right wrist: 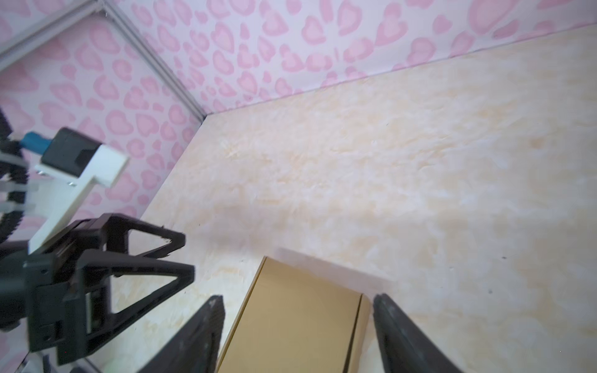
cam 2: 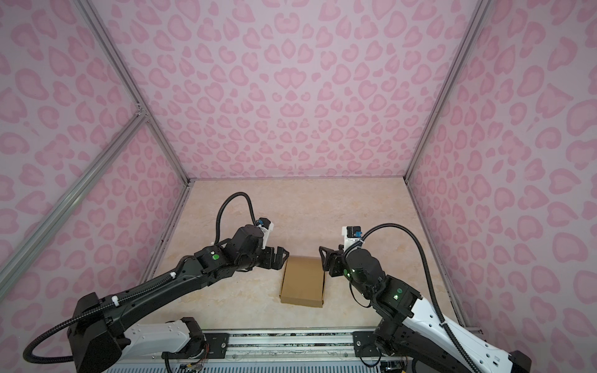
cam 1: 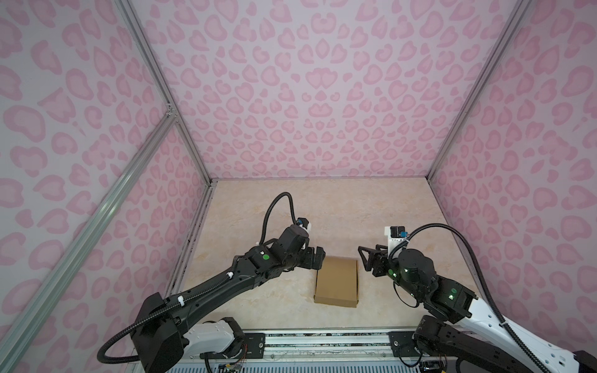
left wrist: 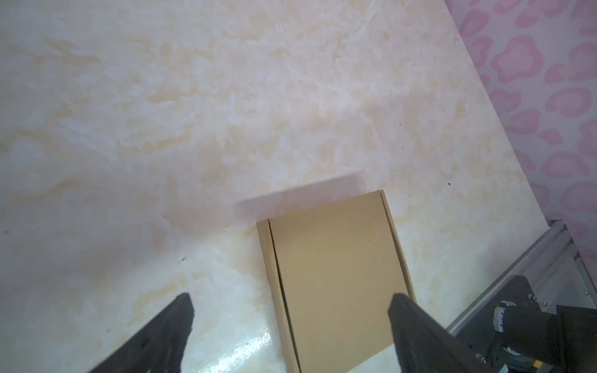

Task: Assemble paper box
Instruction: Reset both arms

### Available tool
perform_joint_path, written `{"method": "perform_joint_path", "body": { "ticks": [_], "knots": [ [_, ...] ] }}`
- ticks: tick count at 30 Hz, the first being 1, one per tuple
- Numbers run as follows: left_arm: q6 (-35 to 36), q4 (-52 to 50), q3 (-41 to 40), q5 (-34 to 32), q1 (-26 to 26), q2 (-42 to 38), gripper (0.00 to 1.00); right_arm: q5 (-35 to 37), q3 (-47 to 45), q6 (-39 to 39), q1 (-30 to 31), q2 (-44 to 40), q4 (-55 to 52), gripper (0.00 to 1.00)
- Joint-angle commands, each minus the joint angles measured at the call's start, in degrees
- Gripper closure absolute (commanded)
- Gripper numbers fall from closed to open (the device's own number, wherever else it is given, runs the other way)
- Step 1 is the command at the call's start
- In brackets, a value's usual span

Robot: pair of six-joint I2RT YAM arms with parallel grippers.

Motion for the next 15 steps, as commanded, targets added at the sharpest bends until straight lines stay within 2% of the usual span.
{"method": "perform_joint_path", "body": {
  "ticks": [1,7,8,11,15],
  "knots": [
    [3.33,-2.73,0.85,-5.82,4.07,-2.36,0.03,0.27,0.04,-2.81,-7.78,-1.32,-2.02,0.03],
    [5.15,0.53,-3.59,-6.43,19.51,-7.07,0.02,-4.84,-3.98,-4.31,-29.08,1.68,6.49,0.02],
    [5.0,1.17,-4.43,-5.87,22.37,-7.6,0.02,-3.38,-4.65,-4.03,-31.68,2.23,7.76,0.02],
    [5.22,3.54,-6.95,-7.83,28.17,-9.15,0.02,3.63,-8.23,-6.63,-34.53,2.95,15.43,0.02],
    [5.33,6.9,-9.32,-9.76,32.72,-8.66,0.02,15.27,-12.31,-11.67,-36.51,4.26,23.95,0.02]
  ]
}}
